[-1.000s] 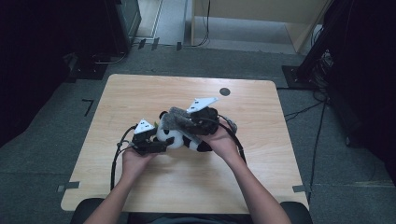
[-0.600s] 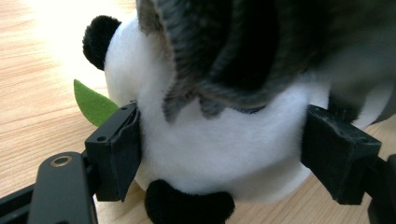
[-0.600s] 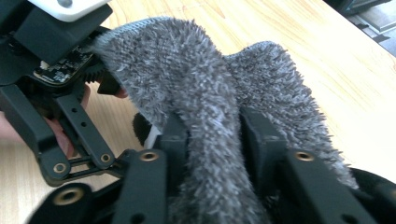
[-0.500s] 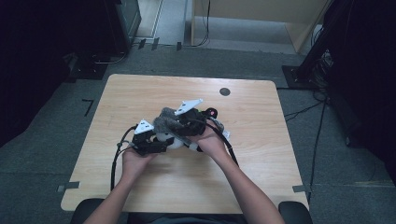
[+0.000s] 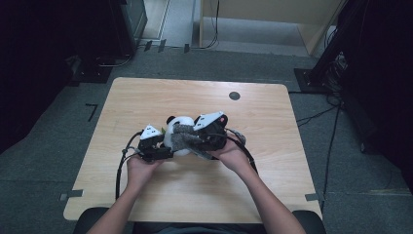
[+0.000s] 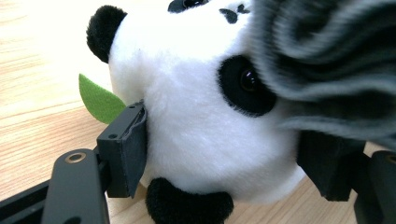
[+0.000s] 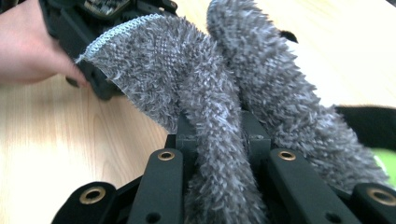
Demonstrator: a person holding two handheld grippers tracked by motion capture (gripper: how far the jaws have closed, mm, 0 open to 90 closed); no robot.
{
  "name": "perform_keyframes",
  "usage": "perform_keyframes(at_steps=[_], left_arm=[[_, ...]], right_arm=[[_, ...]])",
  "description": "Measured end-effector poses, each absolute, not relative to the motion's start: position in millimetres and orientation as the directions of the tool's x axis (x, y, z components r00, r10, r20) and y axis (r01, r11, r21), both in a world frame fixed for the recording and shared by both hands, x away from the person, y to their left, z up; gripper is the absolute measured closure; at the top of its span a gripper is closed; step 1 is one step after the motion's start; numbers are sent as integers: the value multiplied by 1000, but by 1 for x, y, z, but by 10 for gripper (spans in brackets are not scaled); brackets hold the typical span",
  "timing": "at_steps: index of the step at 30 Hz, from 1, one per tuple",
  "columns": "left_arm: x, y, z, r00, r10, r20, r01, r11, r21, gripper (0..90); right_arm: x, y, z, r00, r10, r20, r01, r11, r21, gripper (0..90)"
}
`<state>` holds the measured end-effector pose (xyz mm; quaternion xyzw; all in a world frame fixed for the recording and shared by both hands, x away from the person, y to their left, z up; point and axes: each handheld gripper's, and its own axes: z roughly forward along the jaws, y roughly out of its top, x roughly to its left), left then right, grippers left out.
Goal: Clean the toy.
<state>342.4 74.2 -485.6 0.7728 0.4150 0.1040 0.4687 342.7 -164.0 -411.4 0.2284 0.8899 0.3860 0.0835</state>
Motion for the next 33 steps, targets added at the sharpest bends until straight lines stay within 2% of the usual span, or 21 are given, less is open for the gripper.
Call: perform_keyframes(at_steps=[6,9,18,33], left_arm=[[343,75,-486,636,736,-230,544,-217,811,256],[343,75,-486,636,737,-229,542,-216,812,256],[343,75,-486,641,734,-224,539,-224,812,256],[342,75,-486,649,731,-211,532,-236,813,239]], right_arm=[[335,-185,-409,-869,495,-6,337,600,725,756],[331,-203,-410,-854,519,29,367,563,741,757],[323,-235,-409,-819,572,47,384,486,785,761],[323,-265,-410,-762,645,58,435,443,784,763]])
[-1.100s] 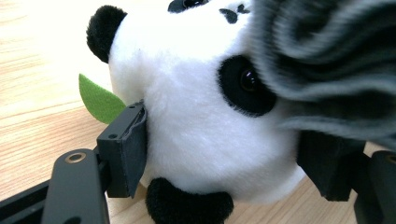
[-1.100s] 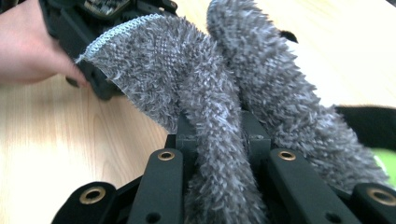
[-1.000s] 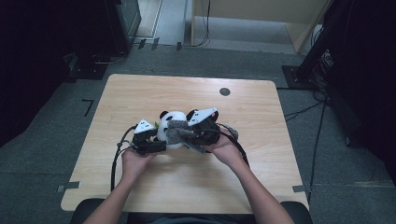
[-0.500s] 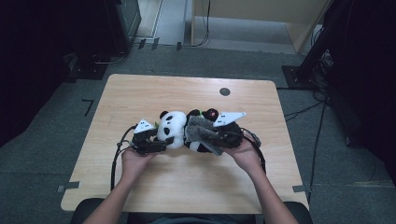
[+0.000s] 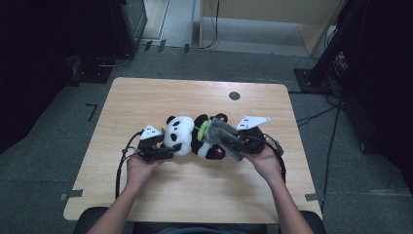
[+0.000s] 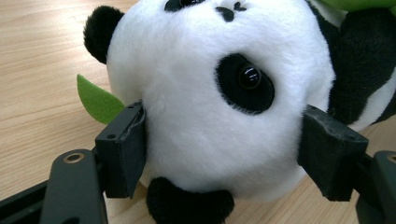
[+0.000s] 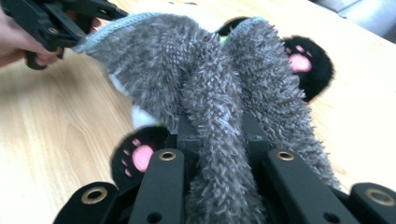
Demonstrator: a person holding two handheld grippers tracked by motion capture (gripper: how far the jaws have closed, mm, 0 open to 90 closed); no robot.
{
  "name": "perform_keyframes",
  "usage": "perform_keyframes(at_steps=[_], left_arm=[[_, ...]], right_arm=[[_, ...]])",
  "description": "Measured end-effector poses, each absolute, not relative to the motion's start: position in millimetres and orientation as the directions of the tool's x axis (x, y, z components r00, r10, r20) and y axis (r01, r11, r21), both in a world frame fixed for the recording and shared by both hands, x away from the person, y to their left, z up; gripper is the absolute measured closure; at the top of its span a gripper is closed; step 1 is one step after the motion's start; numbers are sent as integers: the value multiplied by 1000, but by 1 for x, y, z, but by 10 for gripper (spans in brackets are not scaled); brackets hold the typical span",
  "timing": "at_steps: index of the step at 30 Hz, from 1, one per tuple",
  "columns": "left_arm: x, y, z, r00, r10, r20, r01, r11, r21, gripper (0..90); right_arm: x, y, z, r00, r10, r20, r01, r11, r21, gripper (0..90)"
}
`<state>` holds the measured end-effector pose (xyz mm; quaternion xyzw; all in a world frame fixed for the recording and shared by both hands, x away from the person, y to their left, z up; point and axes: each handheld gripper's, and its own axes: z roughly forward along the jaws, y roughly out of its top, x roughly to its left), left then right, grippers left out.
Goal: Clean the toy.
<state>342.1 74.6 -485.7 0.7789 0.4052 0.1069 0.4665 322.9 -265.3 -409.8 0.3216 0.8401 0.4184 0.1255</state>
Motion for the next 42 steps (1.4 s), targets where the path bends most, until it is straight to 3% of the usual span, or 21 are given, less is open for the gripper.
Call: perform_keyframes(at_steps=[17,42], left_arm=[[343,74,-484,653,729,-207,532,-247,810,235],[347,73,-481,653,728,-209,541,-255,801,220]], right_arm=[[308,-243,-391,-801,592,85,398,421,815,762],[274,-169,-408,-905,406,126,345,530,774,761]])
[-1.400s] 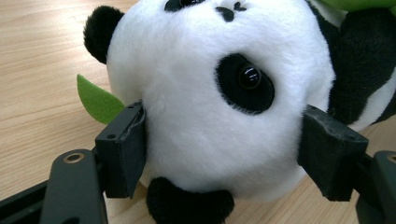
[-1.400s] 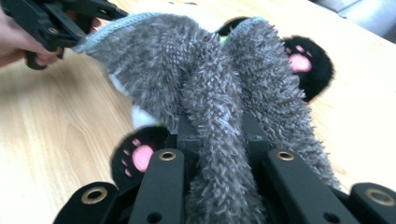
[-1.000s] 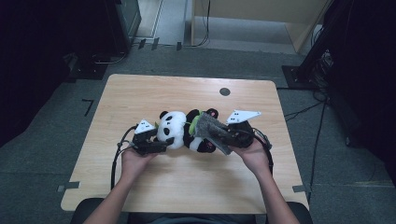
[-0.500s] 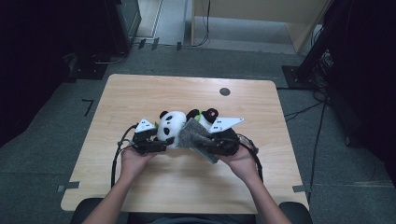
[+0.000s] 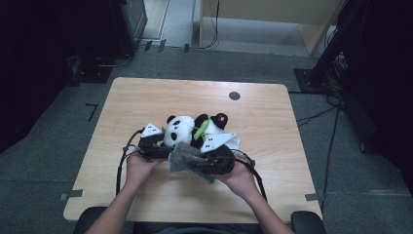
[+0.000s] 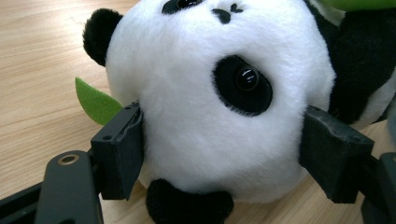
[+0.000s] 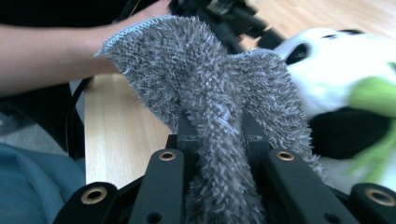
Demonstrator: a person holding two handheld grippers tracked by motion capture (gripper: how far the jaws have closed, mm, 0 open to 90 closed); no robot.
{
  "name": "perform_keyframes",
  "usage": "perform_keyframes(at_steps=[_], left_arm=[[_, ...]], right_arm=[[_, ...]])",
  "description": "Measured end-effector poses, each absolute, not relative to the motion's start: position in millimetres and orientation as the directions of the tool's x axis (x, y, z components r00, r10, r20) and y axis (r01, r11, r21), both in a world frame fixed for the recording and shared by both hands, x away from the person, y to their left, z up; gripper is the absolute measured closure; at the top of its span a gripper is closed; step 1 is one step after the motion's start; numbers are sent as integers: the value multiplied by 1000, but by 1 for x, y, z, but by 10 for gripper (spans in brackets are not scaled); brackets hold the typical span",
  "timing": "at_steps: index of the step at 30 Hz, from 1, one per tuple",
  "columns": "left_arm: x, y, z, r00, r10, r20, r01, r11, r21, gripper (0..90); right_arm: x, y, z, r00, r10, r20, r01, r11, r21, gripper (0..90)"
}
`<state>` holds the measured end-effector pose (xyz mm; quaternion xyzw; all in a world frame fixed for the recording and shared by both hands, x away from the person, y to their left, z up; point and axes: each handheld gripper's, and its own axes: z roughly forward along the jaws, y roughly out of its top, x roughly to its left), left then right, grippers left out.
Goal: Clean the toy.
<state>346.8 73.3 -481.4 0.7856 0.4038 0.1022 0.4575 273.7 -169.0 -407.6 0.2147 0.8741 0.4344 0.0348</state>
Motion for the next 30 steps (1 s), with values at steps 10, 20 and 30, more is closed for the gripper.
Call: perform_keyframes(at_steps=[10,20,30], left_arm=[[348,73,-480,655,725,-211,545,-261,797,223],[348,73,-480,646,731,-223,553,-246,796,225],[348,72,-481,646,731,-220,550,-246,798,224]], right_arm=[[295,-150,-443,-895,435,95,368,602,709,762],[308,-135,-451,-866,500,31,381,618,688,761],[299,-150,-452,-836,547,-27,366,594,716,763]])
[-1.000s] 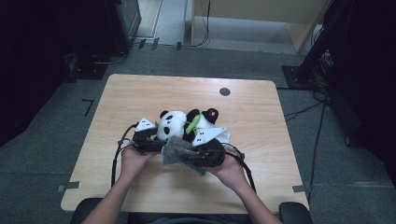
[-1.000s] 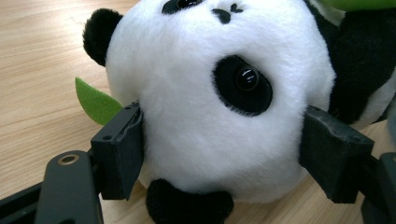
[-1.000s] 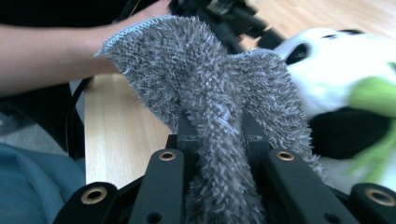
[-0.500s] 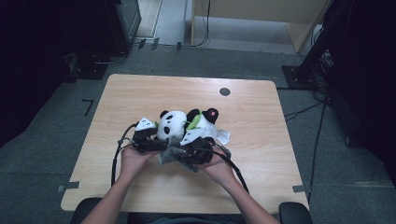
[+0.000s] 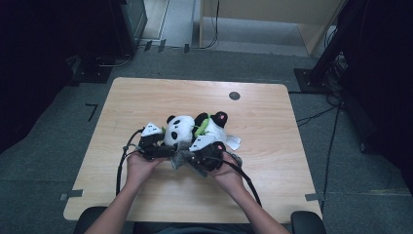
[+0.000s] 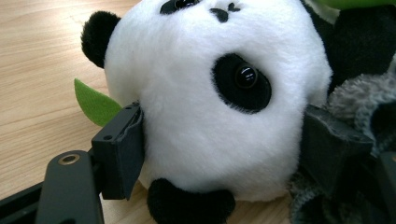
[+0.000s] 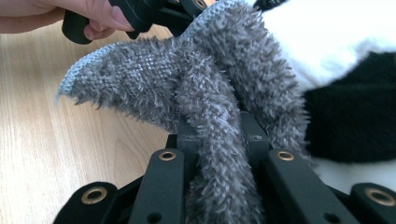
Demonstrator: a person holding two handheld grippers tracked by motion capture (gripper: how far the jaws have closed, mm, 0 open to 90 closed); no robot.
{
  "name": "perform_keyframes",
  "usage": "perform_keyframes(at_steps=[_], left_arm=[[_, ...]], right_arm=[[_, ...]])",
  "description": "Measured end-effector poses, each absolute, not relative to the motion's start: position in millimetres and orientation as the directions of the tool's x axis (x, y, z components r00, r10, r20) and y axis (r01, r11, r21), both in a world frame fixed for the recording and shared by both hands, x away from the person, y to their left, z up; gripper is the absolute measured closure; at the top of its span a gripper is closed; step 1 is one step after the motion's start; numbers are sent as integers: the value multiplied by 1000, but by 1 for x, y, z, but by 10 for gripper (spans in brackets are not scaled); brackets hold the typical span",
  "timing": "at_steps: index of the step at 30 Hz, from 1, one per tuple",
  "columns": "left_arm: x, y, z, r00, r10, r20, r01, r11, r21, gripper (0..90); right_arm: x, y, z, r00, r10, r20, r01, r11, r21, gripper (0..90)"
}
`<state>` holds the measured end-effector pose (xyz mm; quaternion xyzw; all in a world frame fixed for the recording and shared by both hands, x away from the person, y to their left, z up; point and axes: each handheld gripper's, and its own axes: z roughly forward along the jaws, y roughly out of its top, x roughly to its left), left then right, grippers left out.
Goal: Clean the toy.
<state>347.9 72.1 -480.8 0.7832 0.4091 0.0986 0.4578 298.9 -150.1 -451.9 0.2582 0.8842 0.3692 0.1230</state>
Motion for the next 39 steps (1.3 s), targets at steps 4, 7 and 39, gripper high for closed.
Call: perform_keyframes(at_steps=[4,7,39], left_arm=[[347,72,-481,646,731,-218,549,-248,798,223],[347,72,-481,647,731,-217,549,-249,798,223],[348,71,-481,648,729,-222,555,-251,793,211]], right_arm=[[295,-158,-453,-826,564,-8,378,565,733,762],[290,-167,-453,-817,577,8,391,543,743,762],[261,-213,-457,-805,593,21,400,517,757,762]])
